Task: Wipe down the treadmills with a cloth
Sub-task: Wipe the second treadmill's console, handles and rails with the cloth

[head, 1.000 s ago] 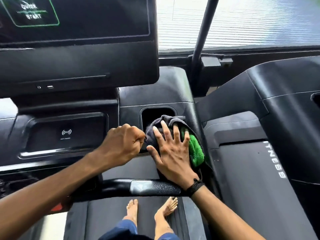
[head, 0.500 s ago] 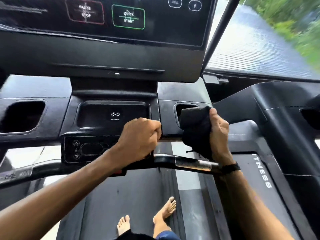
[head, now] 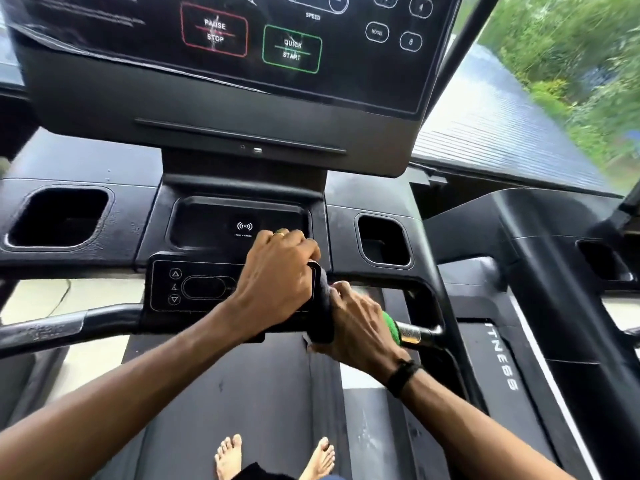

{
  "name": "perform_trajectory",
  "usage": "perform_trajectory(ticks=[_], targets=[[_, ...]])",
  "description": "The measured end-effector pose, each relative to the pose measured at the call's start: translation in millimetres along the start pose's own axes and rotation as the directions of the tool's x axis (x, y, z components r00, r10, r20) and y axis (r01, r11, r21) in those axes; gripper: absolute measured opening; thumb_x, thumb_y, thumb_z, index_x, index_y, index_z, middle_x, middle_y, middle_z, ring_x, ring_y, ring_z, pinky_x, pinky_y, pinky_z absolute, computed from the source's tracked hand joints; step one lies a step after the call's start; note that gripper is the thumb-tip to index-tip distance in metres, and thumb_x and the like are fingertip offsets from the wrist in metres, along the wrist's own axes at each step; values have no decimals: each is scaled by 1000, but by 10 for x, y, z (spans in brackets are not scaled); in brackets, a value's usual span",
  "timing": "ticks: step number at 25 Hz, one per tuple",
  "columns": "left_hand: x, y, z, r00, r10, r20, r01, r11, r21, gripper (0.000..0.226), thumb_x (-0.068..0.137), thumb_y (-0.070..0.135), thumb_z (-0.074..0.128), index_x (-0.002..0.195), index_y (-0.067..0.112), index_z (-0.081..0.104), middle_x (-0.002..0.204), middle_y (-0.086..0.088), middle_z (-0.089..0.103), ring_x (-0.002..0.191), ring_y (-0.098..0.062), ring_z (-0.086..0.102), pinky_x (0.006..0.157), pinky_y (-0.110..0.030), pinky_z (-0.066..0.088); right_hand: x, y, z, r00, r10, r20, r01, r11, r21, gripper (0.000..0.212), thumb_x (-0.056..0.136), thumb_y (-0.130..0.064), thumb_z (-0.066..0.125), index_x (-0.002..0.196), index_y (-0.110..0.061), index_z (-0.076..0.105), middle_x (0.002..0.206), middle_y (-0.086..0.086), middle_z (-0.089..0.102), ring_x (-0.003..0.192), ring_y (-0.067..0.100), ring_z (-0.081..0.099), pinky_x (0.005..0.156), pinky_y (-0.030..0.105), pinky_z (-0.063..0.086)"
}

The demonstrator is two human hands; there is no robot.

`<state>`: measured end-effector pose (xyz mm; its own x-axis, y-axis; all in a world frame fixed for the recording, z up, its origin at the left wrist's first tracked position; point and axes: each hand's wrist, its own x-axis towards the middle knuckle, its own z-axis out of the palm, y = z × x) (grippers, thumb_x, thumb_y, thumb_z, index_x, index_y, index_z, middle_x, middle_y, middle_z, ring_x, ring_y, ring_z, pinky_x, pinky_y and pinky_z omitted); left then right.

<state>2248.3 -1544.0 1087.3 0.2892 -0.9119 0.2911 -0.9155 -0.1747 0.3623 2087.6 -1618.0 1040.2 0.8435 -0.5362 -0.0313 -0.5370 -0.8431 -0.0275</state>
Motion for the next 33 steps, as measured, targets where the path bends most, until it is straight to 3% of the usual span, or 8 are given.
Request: perform_trajectory(ticks=[6,8,11,16,22,27,30,33], targets=[[227,299,215,992,-35,124,13,983,181,44,81,27,25,88,14,66,89,-6,68,86,-28,63,79,-40,43,392,308,-321,891,-98,443,-28,962,271,59,52,-67,85,79,-23,56,81,-3,68,72,21,62,62,32,48],[267,312,301,974,-158,165,122,970,211,30,93,27,35,90,13,62,94,-7,67,89,-31,64,72,-38,39,170,258,-68,995,-26,99,13,992,128,53,57,-64,82,77,-23,53,76,-1,66,64,21,59,58,32,42],[253,324,415,961,-237,141,177,923,343,36,100,33,36,86,14,62,93,-9,70,84,-33,68,64,-36,36,-204,176,301,951,-51,-304,45,999,-28,45,63,-48,81,85,-16,58,75,1,63,64,24,61,58,33,41],[305,403,436,950,-291,118,233,905,357,58,104,40,30,74,7,67,83,-15,70,78,-36,65,62,-35,33,257,537,-212,912,-152,381,23,947,321,56,54,-64,84,82,-21,62,74,-7,62,70,22,60,60,29,40],[316,455,437,950,-306,60,270,903,334,47,101,31,39,76,4,69,84,-18,70,78,-38,65,61,-35,28,-237,370,331,948,-47,-316,59,998,30,44,62,-50,78,80,-17,55,70,1,62,60,26,60,54,32,39],[280,454,422,954,-297,38,269,904,331,45,98,26,45,66,4,67,71,-18,68,66,-38,63,56,-34,28,196,680,-140,913,-139,383,15,951,309,59,51,-68,82,78,-20,60,71,-7,61,67,20,58,58,31,35],[274,462,416,955,-297,21,274,904,329,42,96,24,49,64,4,66,69,-18,67,64,-39,63,55,-33,28,-57,594,69,998,-25,52,17,989,146,51,58,-63,77,84,-22,61,76,-3,65,67,25,60,58,32,35],[268,454,427,956,-291,17,272,911,311,40,94,22,53,58,6,62,62,-16,64,58,-38,62,53,-32,28,-374,586,344,945,-31,-325,27,1000,-14,46,56,-48,81,82,-18,58,71,0,65,61,27,63,55,31,42]])
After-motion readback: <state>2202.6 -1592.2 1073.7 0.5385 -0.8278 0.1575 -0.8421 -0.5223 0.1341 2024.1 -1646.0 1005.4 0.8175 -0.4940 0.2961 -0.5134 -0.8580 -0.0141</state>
